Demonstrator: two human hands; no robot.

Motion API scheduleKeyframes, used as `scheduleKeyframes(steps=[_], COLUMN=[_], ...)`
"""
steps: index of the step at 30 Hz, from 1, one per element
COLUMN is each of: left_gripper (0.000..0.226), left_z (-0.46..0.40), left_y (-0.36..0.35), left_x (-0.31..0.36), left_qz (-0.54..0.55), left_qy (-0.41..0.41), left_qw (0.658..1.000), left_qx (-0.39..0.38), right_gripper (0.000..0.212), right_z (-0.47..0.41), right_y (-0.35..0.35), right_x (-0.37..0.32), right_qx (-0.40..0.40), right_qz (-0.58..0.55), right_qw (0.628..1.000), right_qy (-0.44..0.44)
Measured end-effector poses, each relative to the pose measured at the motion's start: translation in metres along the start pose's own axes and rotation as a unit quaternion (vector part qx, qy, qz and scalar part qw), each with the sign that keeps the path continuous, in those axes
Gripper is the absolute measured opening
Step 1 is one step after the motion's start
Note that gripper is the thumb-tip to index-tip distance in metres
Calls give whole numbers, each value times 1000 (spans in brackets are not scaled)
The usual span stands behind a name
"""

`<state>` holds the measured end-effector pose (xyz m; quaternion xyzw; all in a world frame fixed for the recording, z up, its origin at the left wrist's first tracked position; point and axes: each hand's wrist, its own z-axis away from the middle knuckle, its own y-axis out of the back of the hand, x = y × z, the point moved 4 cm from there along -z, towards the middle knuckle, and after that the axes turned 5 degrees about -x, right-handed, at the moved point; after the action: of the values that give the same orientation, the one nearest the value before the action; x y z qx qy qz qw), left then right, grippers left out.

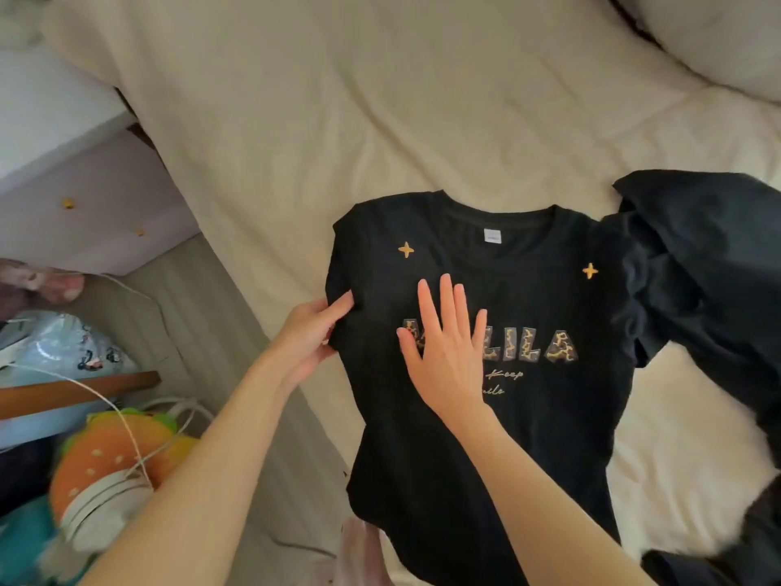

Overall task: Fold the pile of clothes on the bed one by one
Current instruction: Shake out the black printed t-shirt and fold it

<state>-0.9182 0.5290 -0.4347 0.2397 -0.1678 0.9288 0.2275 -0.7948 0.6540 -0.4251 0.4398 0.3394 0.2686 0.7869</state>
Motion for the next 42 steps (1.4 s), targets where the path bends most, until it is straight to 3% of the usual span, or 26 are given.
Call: scheduleKeyframes(steps=[3, 6, 9, 12, 14, 16, 20, 23, 25, 27, 31, 33, 35, 38, 40, 42], left_gripper=[11, 4, 7, 37, 59, 64, 53, 32, 16, 4, 11, 8, 9, 7, 16, 18], left_z=[19, 38, 36, 16, 3, -9, -21, -18, -11, -3, 12, 22, 37, 54, 53, 44], left_y=[12, 32, 57, 67, 66, 61, 60, 62, 67, 70, 54, 33, 1, -62, -87, -83], left_x=[0, -3, -12, -2, 19, 34, 40, 38, 43, 57, 86, 95, 99, 87, 74, 67], left_qz=[91, 98, 179, 64, -12, -58, -242, -277, -235, -201, -271, -305, -336, -375, -399, -388], left_qy=[-117, -204, -135, -53, -57, -59, -78, -112, -140, -169, -203, -221, -260, -275, -236, -224], left_qw=[985, 960, 951, 978, 984, 988, 957, 948, 956, 958, 935, 922, 903, 884, 880, 892], left_qx=[89, 163, 212, 193, 170, 134, 140, 108, 106, 112, 103, 87, 66, -37, -102, -58], right_gripper=[64, 64, 64, 65, 65, 65, 65, 61, 58, 61, 62, 50, 36, 26, 20, 21], right_z=[-1, -2, -4, -4, -5, -4, 8, 32, 41, 38, 25, 26, 32, 53, 65, 66], right_y=[-2, -3, -6, -10, -11, -9, 6, 0, -15, -26, -27, -15, 5, 30, 37, 40], right_x=[4, 5, 4, 5, 4, 2, -16, -52, -65, -67, -71, -75, -66, -22, 10, 35], right_qx=[-26, -40, -43, -45, -45, -55, -23, 0, -44, -112, -159, -145, -118, -54, -35, -38], right_qz=[25, 44, 61, 69, 74, 75, 49, 65, 109, 144, 155, 49, -197, -514, -577, -592], right_qw=[999, 998, 997, 997, 996, 996, 999, 990, 978, 972, 967, 980, 972, 844, 787, 770], right_qy=[9, 7, 0, -7, -7, -14, -2, 128, 173, 151, 125, 126, 54, -147, -215, -234])
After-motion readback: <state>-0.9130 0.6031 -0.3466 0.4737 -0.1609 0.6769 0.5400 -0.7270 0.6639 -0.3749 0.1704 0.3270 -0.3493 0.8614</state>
